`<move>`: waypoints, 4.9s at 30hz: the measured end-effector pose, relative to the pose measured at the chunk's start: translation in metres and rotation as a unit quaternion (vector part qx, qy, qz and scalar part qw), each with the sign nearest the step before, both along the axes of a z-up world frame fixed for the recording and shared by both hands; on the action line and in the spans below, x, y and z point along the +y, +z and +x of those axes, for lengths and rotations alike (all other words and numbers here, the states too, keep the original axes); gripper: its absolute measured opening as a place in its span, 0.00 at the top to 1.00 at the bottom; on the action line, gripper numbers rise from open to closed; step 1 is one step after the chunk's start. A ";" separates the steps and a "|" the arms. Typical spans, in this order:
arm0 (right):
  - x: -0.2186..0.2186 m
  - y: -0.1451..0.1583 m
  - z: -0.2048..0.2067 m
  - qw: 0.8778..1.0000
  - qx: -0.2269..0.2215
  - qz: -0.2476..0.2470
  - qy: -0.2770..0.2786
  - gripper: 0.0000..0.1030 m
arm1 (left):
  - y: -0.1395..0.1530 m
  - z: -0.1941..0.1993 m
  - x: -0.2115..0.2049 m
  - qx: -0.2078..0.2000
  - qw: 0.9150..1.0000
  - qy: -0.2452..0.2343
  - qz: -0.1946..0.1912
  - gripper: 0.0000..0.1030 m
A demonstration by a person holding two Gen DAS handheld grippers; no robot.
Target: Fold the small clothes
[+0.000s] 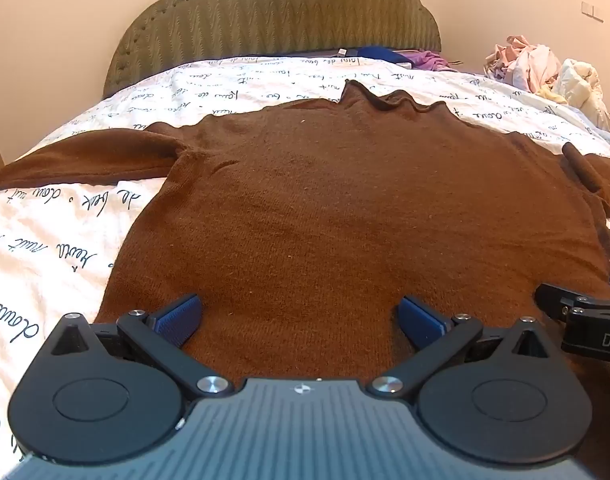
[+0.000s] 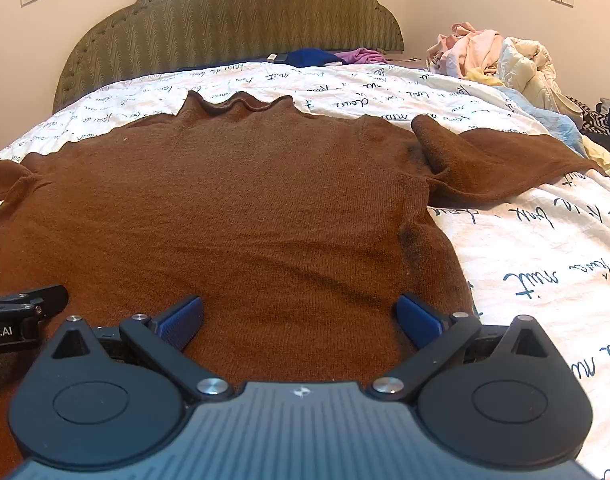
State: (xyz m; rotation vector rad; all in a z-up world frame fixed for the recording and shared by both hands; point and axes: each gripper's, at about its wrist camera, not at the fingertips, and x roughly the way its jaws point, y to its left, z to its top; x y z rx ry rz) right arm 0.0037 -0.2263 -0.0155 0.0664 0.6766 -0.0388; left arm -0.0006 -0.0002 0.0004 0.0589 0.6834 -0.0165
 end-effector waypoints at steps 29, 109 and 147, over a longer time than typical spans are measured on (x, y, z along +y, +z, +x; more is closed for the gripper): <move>0.001 0.000 0.000 1.000 0.000 -0.001 0.000 0.00 | 0.000 0.003 0.000 0.009 1.000 0.005 -0.004 0.00; -0.060 0.045 0.104 0.933 -0.040 0.352 0.062 0.24 | 0.011 0.020 0.028 -0.017 0.985 -0.013 -0.174 0.00; -0.088 -0.014 0.006 0.941 -0.059 0.323 0.077 0.21 | 0.039 0.168 0.070 0.001 0.989 0.082 -0.122 0.97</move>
